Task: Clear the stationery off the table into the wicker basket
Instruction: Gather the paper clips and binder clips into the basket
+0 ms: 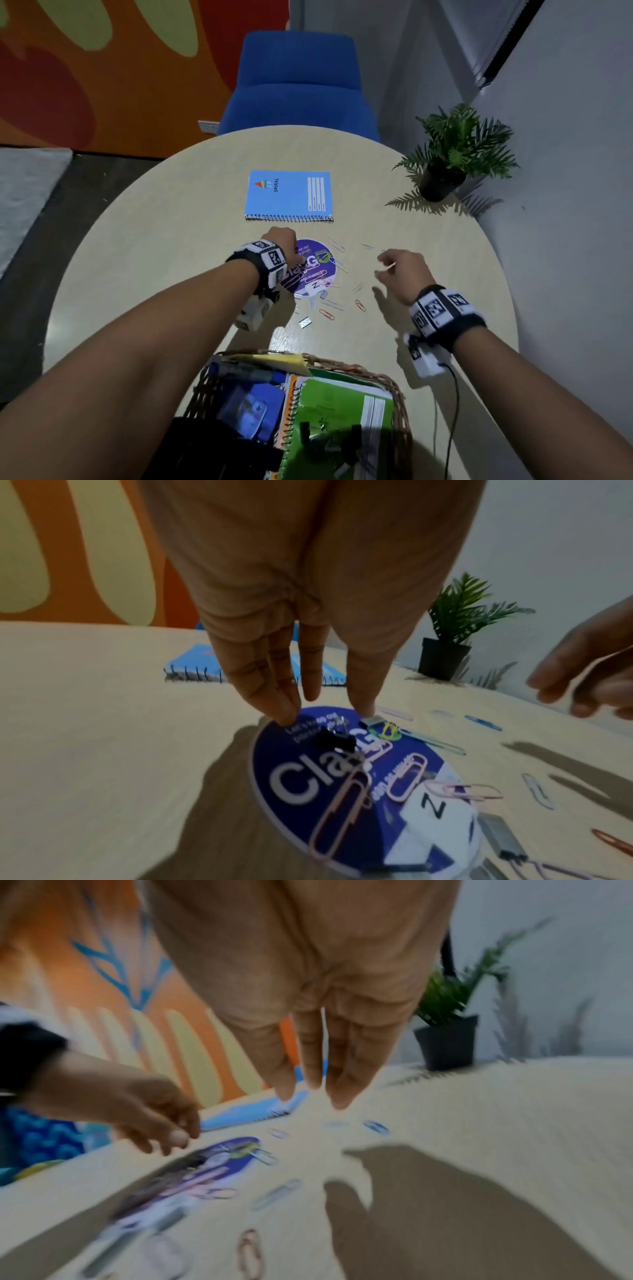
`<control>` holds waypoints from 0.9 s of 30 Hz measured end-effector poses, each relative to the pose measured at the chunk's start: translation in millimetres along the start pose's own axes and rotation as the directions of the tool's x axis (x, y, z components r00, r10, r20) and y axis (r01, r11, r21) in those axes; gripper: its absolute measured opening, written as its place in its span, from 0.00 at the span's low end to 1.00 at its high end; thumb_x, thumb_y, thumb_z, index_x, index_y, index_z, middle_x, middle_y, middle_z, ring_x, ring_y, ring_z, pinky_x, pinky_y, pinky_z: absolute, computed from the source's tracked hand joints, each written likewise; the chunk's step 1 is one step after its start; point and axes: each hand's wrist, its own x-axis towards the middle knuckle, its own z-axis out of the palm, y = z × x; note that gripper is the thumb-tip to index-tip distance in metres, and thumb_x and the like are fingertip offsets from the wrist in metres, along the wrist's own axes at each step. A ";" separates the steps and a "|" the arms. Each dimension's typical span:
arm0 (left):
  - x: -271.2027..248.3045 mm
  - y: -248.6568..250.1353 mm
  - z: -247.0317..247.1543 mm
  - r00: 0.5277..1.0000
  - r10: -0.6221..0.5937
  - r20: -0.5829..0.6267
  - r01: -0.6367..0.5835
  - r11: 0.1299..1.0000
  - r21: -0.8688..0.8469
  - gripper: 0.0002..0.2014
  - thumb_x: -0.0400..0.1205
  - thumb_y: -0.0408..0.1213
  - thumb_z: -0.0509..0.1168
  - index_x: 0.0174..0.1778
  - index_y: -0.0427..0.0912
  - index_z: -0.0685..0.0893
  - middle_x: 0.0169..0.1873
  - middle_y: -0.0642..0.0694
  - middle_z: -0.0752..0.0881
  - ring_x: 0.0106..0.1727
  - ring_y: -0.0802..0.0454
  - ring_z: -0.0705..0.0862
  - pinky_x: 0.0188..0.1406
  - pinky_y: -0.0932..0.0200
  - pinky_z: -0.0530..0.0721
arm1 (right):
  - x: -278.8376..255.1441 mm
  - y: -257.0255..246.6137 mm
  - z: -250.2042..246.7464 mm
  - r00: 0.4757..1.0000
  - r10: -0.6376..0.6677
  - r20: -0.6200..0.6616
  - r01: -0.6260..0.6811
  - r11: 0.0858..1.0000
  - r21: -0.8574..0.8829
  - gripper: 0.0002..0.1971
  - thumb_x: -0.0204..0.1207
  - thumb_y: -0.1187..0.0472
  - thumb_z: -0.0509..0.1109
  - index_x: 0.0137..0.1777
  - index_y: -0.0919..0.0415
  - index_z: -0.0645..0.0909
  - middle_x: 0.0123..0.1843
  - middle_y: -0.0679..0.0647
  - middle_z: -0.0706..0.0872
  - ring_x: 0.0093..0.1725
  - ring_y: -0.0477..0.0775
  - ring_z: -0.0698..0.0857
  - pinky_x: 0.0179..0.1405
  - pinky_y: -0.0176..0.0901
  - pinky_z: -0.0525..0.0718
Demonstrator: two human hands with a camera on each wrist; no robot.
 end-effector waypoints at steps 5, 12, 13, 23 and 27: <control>9.9 9.1 16.9 0.997 -0.070 0.023 0.071 0.997 -0.040 0.21 0.73 0.49 0.75 0.28 0.38 0.74 0.24 0.44 0.75 0.30 0.44 0.75 0.30 0.58 0.73 | 41.8 17.1 11.8 0.962 0.229 -0.147 -0.233 0.973 -0.009 0.14 0.73 0.65 0.72 0.58 0.67 0.84 0.57 0.65 0.88 0.55 0.66 0.86 0.54 0.50 0.84; 7.3 -0.4 18.4 0.996 -0.084 0.032 0.083 0.995 0.053 0.12 0.75 0.40 0.72 0.35 0.38 0.77 0.29 0.41 0.79 0.29 0.44 0.76 0.28 0.58 0.75 | 44.5 16.0 18.8 0.963 0.245 -0.109 -0.247 0.969 -0.005 0.09 0.75 0.62 0.70 0.49 0.67 0.86 0.53 0.66 0.87 0.51 0.67 0.86 0.43 0.45 0.79; 3.9 -3.1 15.0 0.995 -0.091 0.045 0.088 0.994 0.064 0.13 0.75 0.41 0.72 0.35 0.38 0.76 0.25 0.43 0.76 0.26 0.46 0.74 0.25 0.59 0.73 | 43.4 14.4 19.4 0.963 0.254 -0.093 -0.257 0.966 -0.022 0.09 0.76 0.64 0.68 0.49 0.69 0.86 0.52 0.66 0.87 0.51 0.67 0.86 0.44 0.46 0.81; -68.2 9.3 -49.2 0.967 0.216 -0.133 -0.237 0.956 -0.171 0.12 0.75 0.38 0.68 0.52 0.38 0.87 0.49 0.42 0.91 0.47 0.48 0.87 0.52 0.55 0.86 | 14.5 3.3 20.7 0.949 0.316 -0.006 -0.315 0.944 -0.097 0.07 0.75 0.67 0.65 0.39 0.69 0.82 0.33 0.61 0.80 0.38 0.63 0.78 0.47 0.51 0.85; -125.3 32.3 -48.8 0.897 0.441 0.018 -0.420 0.865 -0.274 0.12 0.77 0.33 0.65 0.55 0.42 0.86 0.47 0.49 0.90 0.47 0.52 0.88 0.54 0.58 0.85 | 1.5 9.9 17.9 0.961 0.274 0.045 -0.273 0.962 -0.030 0.07 0.72 0.68 0.66 0.34 0.70 0.80 0.32 0.62 0.82 0.39 0.65 0.82 0.39 0.46 0.80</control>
